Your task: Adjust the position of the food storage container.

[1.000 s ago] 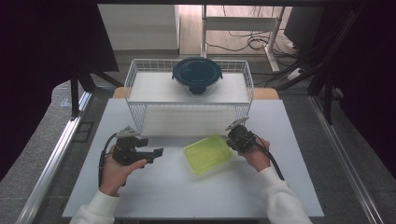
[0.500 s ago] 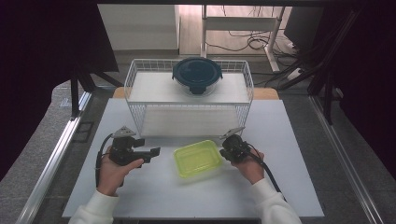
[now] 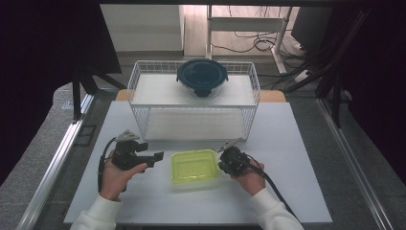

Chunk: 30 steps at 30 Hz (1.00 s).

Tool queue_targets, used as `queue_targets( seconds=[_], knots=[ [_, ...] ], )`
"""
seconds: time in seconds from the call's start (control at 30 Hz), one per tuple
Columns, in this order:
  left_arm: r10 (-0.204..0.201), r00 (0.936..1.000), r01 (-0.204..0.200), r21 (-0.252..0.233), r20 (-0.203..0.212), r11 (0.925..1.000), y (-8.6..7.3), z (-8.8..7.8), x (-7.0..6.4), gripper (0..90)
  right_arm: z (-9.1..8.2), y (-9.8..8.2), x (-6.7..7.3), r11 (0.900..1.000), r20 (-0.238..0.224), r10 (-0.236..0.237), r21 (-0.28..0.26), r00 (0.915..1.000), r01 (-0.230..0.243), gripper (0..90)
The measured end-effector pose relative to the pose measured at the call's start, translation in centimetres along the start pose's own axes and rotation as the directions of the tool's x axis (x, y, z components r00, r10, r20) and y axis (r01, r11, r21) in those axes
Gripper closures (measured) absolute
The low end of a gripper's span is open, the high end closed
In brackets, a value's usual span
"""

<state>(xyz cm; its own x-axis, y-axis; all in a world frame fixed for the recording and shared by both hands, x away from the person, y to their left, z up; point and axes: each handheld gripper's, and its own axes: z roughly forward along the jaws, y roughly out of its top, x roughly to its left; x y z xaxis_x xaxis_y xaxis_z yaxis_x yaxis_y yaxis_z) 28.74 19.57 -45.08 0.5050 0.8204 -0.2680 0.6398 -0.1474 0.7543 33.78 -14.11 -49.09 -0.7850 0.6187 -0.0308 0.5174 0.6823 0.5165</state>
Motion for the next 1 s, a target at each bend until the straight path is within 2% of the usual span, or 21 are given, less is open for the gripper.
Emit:
queue_targets(
  seconds=[0.23,0.37,0.5,0.6,0.63,0.7,0.73,0.77,0.8,0.83,0.87,0.9,0.93,0.97,1.0],
  knots=[
    [-0.006,1.0,0.006,0.008,-0.002,0.9999,-0.1,0.2,0.0,22.8,-0.1,-0.1,0.3,1.0,-0.015,-0.006,0.0,0.9999,0.006,88.7],
    [0.004,1.0,-0.004,0.015,-0.001,0.9999,-0.1,0.4,0.1,22.7,0.0,-0.2,0.2,1.0,-0.024,-0.002,-0.005,0.9997,0.002,88.7],
    [-0.013,0.9999,0.013,0.007,0.005,0.9999,-0.2,0.4,0.2,22.4,-0.7,-0.3,-0.5,0.999,-0.007,0.03,-0.021,0.9995,-0.031,88.6],
    [-0.034,0.9993,0.034,0.006,0.013,0.9994,-0.3,0.4,0.3,22.1,-1.9,-0.6,-1.8,0.994,0.004,0.084,-0.073,0.9965,-0.083,88.5],
    [-0.038,0.9992,0.037,0.007,0.013,0.9993,-0.3,0.4,0.3,21.9,-2.6,-0.8,-2.4,0.987,-0.007,0.114,-0.114,0.9935,-0.114,87.3],
    [-0.041,0.9991,0.04,0.009,0.015,0.9991,-0.4,0.4,0.3,21.9,-3.3,-1.0,-3.0,0.973,-0.042,0.161,-0.161,0.9861,-0.166,82.5],
    [-0.043,0.9989,0.043,0.01,0.017,0.999,-0.4,0.4,0.3,21.9,-3.3,-1.0,-3.0,0.973,-0.042,0.161,-0.161,0.9861,-0.166,82.5],
    [-0.044,0.9989,0.044,0.013,0.018,0.999,-0.5,0.4,0.3,21.9,-3.9,-1.3,-3.5,0.951,-0.064,0.219,-0.209,0.9737,-0.227,64.3],
    [-0.045,0.9988,0.044,0.013,0.02,0.9989,-0.5,0.5,0.3,21.9,-3.9,-1.3,-3.5,0.951,-0.064,0.219,-0.209,0.9737,-0.227,64.3],
    [-0.046,0.9987,0.045,0.013,0.023,0.9989,-0.6,0.5,0.3,21.9,-4.3,-1.4,-3.9,0.919,-0.085,0.286,-0.257,0.9545,-0.298,43.1],
    [-0.05,0.9984,0.049,0.012,0.026,0.9987,-0.7,0.5,0.4,21.9,-4.5,-1.5,-4.1,0.905,-0.106,0.31,-0.273,0.9447,-0.328,37.6],
    [-0.053,0.9982,0.053,0.01,0.026,0.9985,-0.7,0.5,0.4,22.0,-4.6,-1.6,-4.3,0.896,-0.131,0.325,-0.273,0.9365,-0.35,33.9],
    [-0.059,0.9979,0.059,0.005,0.026,0.9982,-0.8,0.5,0.5,22.1,-4.7,-1.6,-4.6,0.887,-0.176,0.337,-0.271,0.9248,-0.375,31.3],
    [-0.063,0.9977,0.063,0.003,0.025,0.998,-0.9,0.5,0.6,22.1,-4.7,-1.6,-4.6,0.887,-0.176,0.337,-0.271,0.9248,-0.375,31.3],
    [-0.07,0.9971,0.07,0.001,0.029,0.9976,-1.0,0.5,0.7,22.1,-4.8,-1.7,-4.7,0.88,-0.206,0.343,-0.27,0.9166,-0.39,29.7]
  ],
)
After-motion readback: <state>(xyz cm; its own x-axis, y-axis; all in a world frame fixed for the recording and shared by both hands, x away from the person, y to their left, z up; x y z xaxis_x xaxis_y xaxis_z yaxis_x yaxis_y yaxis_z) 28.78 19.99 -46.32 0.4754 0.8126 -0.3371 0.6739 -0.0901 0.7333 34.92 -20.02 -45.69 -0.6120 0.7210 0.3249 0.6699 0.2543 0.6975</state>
